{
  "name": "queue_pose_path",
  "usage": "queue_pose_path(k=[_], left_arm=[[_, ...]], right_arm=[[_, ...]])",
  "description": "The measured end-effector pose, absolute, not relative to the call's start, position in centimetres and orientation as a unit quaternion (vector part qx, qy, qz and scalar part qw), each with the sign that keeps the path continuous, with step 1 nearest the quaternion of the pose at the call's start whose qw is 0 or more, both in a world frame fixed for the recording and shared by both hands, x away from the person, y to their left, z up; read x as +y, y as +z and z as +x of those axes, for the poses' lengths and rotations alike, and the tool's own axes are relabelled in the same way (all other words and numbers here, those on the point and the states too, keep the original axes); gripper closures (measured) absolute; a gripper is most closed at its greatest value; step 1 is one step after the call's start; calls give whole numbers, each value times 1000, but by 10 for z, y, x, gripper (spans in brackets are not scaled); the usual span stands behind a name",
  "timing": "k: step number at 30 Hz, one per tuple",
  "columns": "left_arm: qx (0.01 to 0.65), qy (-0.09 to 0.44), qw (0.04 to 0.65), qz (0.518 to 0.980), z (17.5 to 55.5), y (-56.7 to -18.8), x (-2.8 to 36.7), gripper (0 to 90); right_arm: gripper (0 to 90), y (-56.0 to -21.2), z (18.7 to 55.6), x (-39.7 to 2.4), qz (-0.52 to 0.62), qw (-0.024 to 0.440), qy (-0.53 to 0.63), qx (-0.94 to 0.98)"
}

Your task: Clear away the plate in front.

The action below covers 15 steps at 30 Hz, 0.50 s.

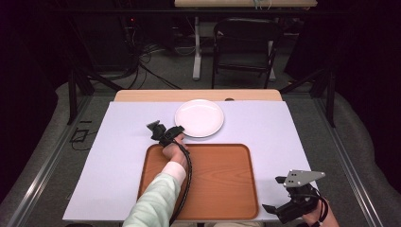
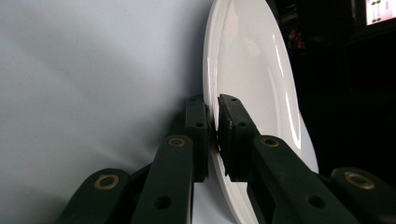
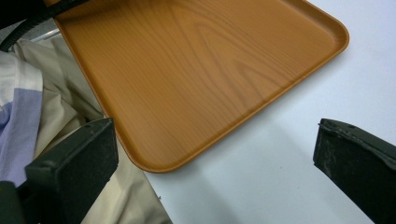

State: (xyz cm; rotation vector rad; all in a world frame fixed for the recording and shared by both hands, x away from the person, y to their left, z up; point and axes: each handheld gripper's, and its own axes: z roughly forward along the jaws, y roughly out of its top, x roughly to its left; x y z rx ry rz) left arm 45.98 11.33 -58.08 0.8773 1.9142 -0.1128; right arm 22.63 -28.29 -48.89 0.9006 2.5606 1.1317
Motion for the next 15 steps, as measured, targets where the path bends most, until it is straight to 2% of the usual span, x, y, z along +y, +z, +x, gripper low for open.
queue_pose_path(k=[10,15], left_arm=[[781,-79,531,319,454,-586,116,857],[776,-88,530,331,455,-587,117,856]], right_arm=[[0,-489,226,-283,305,101,383,866],[0,-489,226,-283,304,100,384,866]])
